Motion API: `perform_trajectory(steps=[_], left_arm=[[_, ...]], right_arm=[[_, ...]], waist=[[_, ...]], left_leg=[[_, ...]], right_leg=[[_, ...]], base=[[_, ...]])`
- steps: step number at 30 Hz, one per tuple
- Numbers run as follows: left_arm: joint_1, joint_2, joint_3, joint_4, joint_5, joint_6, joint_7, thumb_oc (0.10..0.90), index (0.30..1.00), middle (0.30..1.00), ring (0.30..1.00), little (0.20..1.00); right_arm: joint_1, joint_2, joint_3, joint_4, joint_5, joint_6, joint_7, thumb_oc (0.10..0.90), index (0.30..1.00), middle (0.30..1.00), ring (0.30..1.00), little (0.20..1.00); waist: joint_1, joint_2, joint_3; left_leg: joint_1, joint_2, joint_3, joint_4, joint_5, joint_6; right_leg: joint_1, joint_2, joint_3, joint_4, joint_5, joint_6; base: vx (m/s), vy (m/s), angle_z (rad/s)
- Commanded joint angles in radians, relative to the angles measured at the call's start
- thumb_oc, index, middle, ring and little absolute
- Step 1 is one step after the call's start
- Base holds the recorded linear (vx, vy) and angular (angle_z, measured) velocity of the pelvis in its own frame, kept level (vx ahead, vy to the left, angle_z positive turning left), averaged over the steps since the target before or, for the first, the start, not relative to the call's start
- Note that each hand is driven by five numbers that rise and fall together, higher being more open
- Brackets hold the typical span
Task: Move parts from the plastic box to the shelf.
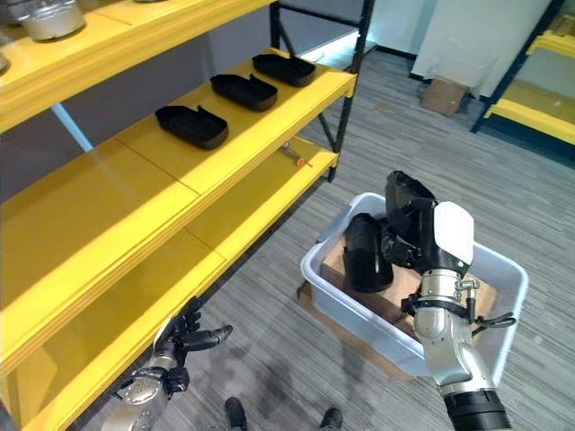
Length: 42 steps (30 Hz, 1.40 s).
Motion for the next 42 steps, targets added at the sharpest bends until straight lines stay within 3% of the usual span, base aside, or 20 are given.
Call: perform_trajectory(steps=[1,9,11,12,13,14,15,18,21,22,23,27,31,33,35,36,42], left_arm=[[-0.018,0.029,0.029,-0.089,0.012,-0.072,0.007,0.900,1.000,1.000,1.000,1.000],[0.001,0.043,0.049,-0.124,-0.004,-0.078,0.016,0.900,1.000,1.000,1.000,1.000],[-0.003,0.049,0.047,-0.133,0.002,-0.077,0.016,0.900,1.000,1.000,1.000,1.000],[-0.008,0.054,0.043,-0.134,0.005,-0.076,0.021,0.900,1.000,1.000,1.000,1.000],[-0.015,0.059,0.037,-0.129,0.005,-0.076,0.024,0.900,1.000,1.000,1.000,1.000],[-0.015,0.059,0.038,-0.128,0.005,-0.077,0.024,0.900,1.000,1.000,1.000,1.000],[-0.036,0.065,0.027,-0.108,-0.001,-0.081,0.027,0.900,1.000,1.000,1.000,1.000],[-0.048,0.063,0.027,-0.098,0.008,-0.084,0.020,0.900,1.000,1.000,1.000,1.000],[-0.059,0.060,0.028,-0.084,0.028,-0.088,0.019,0.900,1.000,1.000,1.000,1.000],[-0.063,0.062,0.030,-0.080,0.025,-0.089,0.021,0.900,1.000,1.000,1.000,1.000],[-0.068,0.061,0.035,-0.074,0.018,-0.094,0.025,0.900,1.000,1.000,1.000,1.000],[-0.076,0.064,0.040,-0.074,0.022,-0.099,0.032,0.900,1.000,1.000,1.000,1.000],[-0.070,0.068,0.054,-0.078,0.026,-0.100,0.036,0.900,1.000,1.000,1.000,1.000],[-0.051,0.060,0.062,-0.069,0.021,-0.101,0.035,0.900,1.000,1.000,1.000,1.000],[-0.045,0.052,0.066,-0.051,0.016,-0.100,0.034,0.900,1.000,1.000,1.000,1.000],[-0.025,0.037,0.077,-0.048,-0.003,-0.105,0.040,0.900,1.000,1.000,1.000,1.000],[-0.019,0.024,0.056,-0.043,-0.011,-0.103,0.023,0.900,1.000,1.000,1.000,1.000]], right_arm=[[-0.118,-0.060,-0.025,-0.097,-0.068,-0.070,-0.038,0.400,0.300,0.300,0.300,0.300],[-0.203,-0.031,0.076,-0.075,-0.071,-0.065,0.014,0.400,0.300,0.300,0.300,0.300],[-0.212,-0.016,0.097,-0.071,-0.074,-0.061,0.024,0.400,0.300,0.300,0.300,0.300],[-0.213,-0.014,0.104,-0.072,-0.074,-0.063,0.028,0.400,0.300,0.300,0.300,0.300],[-0.210,-0.016,0.109,-0.072,-0.072,-0.065,0.036,0.400,0.300,0.300,0.300,0.300],[-0.211,-0.016,0.110,-0.072,-0.072,-0.065,0.036,0.400,0.300,0.300,0.300,0.300],[-0.190,-0.029,0.105,-0.082,-0.055,-0.075,0.047,0.400,0.300,0.300,0.300,0.300],[-0.156,-0.038,0.084,-0.107,-0.043,-0.089,0.053,0.400,0.300,0.300,0.300,0.300],[-0.131,-0.033,0.061,-0.119,-0.027,-0.108,0.047,0.400,0.300,0.300,0.300,0.300],[-0.132,-0.035,0.061,-0.115,-0.026,-0.110,0.048,0.400,0.300,0.300,0.300,0.300],[-0.132,-0.040,0.065,-0.109,-0.025,-0.111,0.055,0.400,0.300,0.300,0.300,0.300],[-0.131,-0.040,0.069,-0.120,-0.028,-0.116,0.063,0.400,0.300,0.300,0.300,0.300],[-0.121,-0.042,0.062,-0.124,-0.024,-0.122,0.067,0.400,0.300,0.300,0.300,0.300],[-0.092,-0.047,0.048,-0.133,-0.015,-0.130,0.077,0.400,0.300,0.300,0.300,0.300],[-0.084,-0.050,0.043,-0.136,-0.007,-0.134,0.085,0.400,0.300,0.300,0.300,0.300],[-0.078,-0.068,0.041,-0.143,0.013,-0.151,0.096,0.400,0.300,0.300,0.300,0.300],[-0.066,-0.103,0.015,-0.161,0.043,-0.175,0.091,0.400,0.300,0.300,0.300,0.300]], waist=[[0.032,-0.044,-0.120],[0.075,-0.069,-0.099],[0.088,-0.069,-0.093],[0.080,-0.071,-0.083],[0.059,-0.069,-0.078],[0.061,-0.069,-0.079],[0.010,-0.055,-0.064],[0.002,-0.050,-0.057],[-0.008,-0.050,-0.051],[-0.015,-0.049,-0.045],[-0.029,-0.052,-0.030],[-0.041,-0.063,-0.014],[-0.044,-0.076,-0.017],[-0.046,-0.101,-0.047],[-0.046,-0.100,-0.064],[-0.044,-0.093,-0.085],[-0.048,-0.073,-0.100]], left_leg=[[0.032,0.056,-0.024,0.000,-0.049,-0.049],[-0.007,-0.035,-0.065,0.026,-0.104,0.011],[-0.005,-0.062,-0.090,0.030,-0.121,0.034],[-0.015,-0.072,-0.091,0.037,-0.111,0.049],[-0.017,-0.078,-0.120,0.036,-0.108,0.054],[-0.018,-0.077,-0.117,0.035,-0.108,0.054],[-0.019,-0.084,-0.192,0.028,-0.092,0.057],[-0.018,-0.095,-0.234,0.023,-0.085,0.058],[-0.032,-0.106,-0.278,0.040,-0.097,0.060],[-0.034,-0.107,-0.297,0.059,-0.105,0.060],[-0.022,-0.112,-0.335,0.084,-0.128,0.055],[0.010,-0.116,-0.387,0.109,-0.170,0.051],[0.056,-0.111,-0.431,0.101,-0.196,0.041],[0.095,-0.107,-0.459,0.066,-0.194,0.025],[0.119,-0.087,-0.468,0.044,-0.193,0.016],[0.144,-0.035,-0.499,0.039,-0.188,-0.007],[0.127,0.045,-0.535,0.077,-0.135,-0.050]], right_leg=[[-0.039,0.012,0.049,0.003,0.016,0.044],[-0.060,-0.075,0.068,0.032,0.071,0.095],[-0.073,-0.103,0.089,0.110,0.075,0.097],[-0.097,-0.103,0.121,0.142,0.088,0.077],[-0.127,-0.068,0.212,0.158,0.076,0.062],[-0.133,-0.067,0.216,0.164,0.073,0.061],[-0.197,0.082,0.469,0.195,-0.003,0.026],[-0.218,0.124,0.529,0.201,-0.030,0.011],[-0.256,0.116,0.541,0.159,0.022,0.025],[-0.285,0.123,0.575,0.150,0.039,0.028],[-0.331,0.123,0.657,0.109,0.072,0.037],[-0.369,0.113,0.732,0.031,0.117,0.061],[-0.374,0.100,0.716,-0.035,0.156,0.082],[-0.354,0.094,0.720,-0.013,0.174,0.091],[-0.348,0.111,0.726,0.008,0.159,0.087],[-0.338,0.155,0.710,0.065,0.113,0.065],[-0.317,0.198,0.634,0.126,0.030,0.021]], base=[[0.04,0.142,0.10],[0.04,0.215,0.13],[0.05,0.273,0.29],[-0.02,0.169,0.45],[-0.04,0.101,0.62],[0.05,0.129,0.94],[0.03,0.085,0.98],[0.06,0.081,1.04],[0.06,-0.071,0.75],[0.21,-0.096,0.72],[0.18,-0.062,0.55],[0.16,-0.088,0.63],[0.22,-0.197,0.54],[0.27,-0.282,0.67],[0.28,-0.309,0.81],[0.26,-0.349,0.37],[0.20,-0.321,0.26]])
